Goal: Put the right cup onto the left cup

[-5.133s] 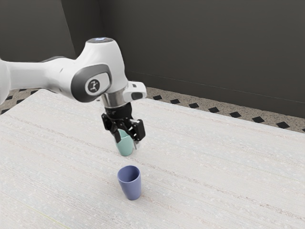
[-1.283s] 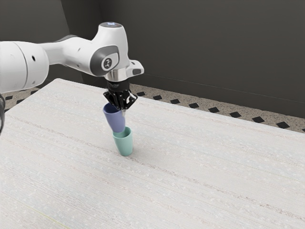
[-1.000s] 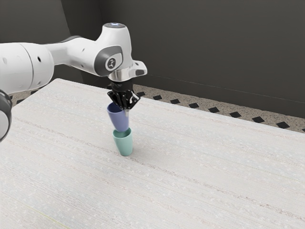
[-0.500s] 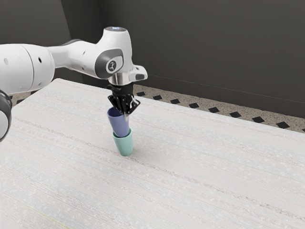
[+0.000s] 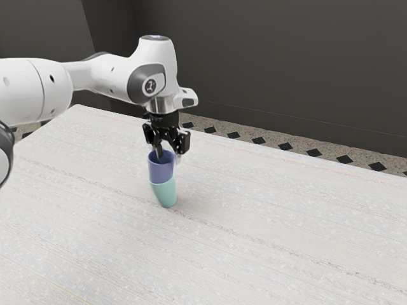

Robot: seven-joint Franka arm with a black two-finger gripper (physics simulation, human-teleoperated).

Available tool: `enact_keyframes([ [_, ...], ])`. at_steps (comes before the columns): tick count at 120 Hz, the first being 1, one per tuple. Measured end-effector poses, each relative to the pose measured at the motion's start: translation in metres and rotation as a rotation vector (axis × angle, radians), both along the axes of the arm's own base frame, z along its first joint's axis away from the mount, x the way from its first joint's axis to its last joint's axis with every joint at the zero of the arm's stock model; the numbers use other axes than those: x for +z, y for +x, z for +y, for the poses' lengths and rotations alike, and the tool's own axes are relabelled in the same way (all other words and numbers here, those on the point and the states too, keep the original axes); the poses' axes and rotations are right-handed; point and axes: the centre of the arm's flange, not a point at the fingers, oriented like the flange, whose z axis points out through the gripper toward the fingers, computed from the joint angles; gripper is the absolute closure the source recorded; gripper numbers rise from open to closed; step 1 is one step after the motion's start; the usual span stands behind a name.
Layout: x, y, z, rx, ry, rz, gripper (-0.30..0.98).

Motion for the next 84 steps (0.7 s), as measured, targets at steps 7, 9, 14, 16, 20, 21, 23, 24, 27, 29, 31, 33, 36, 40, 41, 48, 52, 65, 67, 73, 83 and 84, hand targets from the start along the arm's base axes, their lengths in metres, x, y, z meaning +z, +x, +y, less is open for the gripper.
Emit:
enact_keyframes([
  [7, 0.009, -0.003, -0.004, -0.001, 0.000, -0.007, 0.22],
  [9, 0.011, -0.003, -0.005, -0.002, -0.001, -0.008, 0.21],
  [14, 0.016, -0.005, -0.009, -0.004, 0.000, -0.011, 0.19],
  [16, 0.017, -0.006, -0.010, -0.004, 0.000, -0.012, 0.18],
  [20, 0.021, -0.007, -0.011, -0.004, 0.000, -0.015, 0.17],
  [21, 0.022, -0.007, -0.012, -0.004, 0.000, -0.016, 0.17],
  [23, 0.024, -0.008, -0.013, -0.005, 0.000, -0.018, 0.16],
  [24, 0.025, -0.009, -0.013, -0.005, 0.000, -0.019, 0.16],
  [27, 0.028, -0.010, -0.015, -0.006, 0.001, -0.021, 0.15],
  [29, 0.030, -0.012, -0.017, -0.008, 0.001, -0.023, 0.14],
  [31, 0.032, -0.013, -0.018, -0.009, 0.001, -0.024, 0.13],
  [33, 0.034, -0.015, -0.020, -0.011, 0.002, -0.025, 0.12],
  [36, 0.038, -0.019, -0.023, -0.015, 0.003, -0.028, 0.11],
  [40, 0.043, -0.024, -0.028, -0.021, 0.005, -0.031, 0.09],
  [41, 0.044, -0.026, -0.029, -0.023, 0.006, -0.032, 0.09],
  [48, 0.057, -0.035, -0.036, -0.034, 0.008, -0.041, 0.07],
  [52, 0.068, -0.041, -0.040, -0.040, 0.010, -0.049, 0.06],
  [65, 0.098, -0.063, -0.049, -0.054, 0.025, -0.058, 0.03],
  [67, 0.102, -0.067, -0.050, -0.056, 0.027, -0.058, 0.03],
  [73, 0.111, -0.075, -0.052, -0.062, 0.031, -0.057, 0.03],
  [83, 0.122, -0.083, -0.052, -0.071, 0.038, -0.053, 0.02],
  [84, 0.123, -0.083, -0.052, -0.071, 0.039, -0.053, 0.02],
])
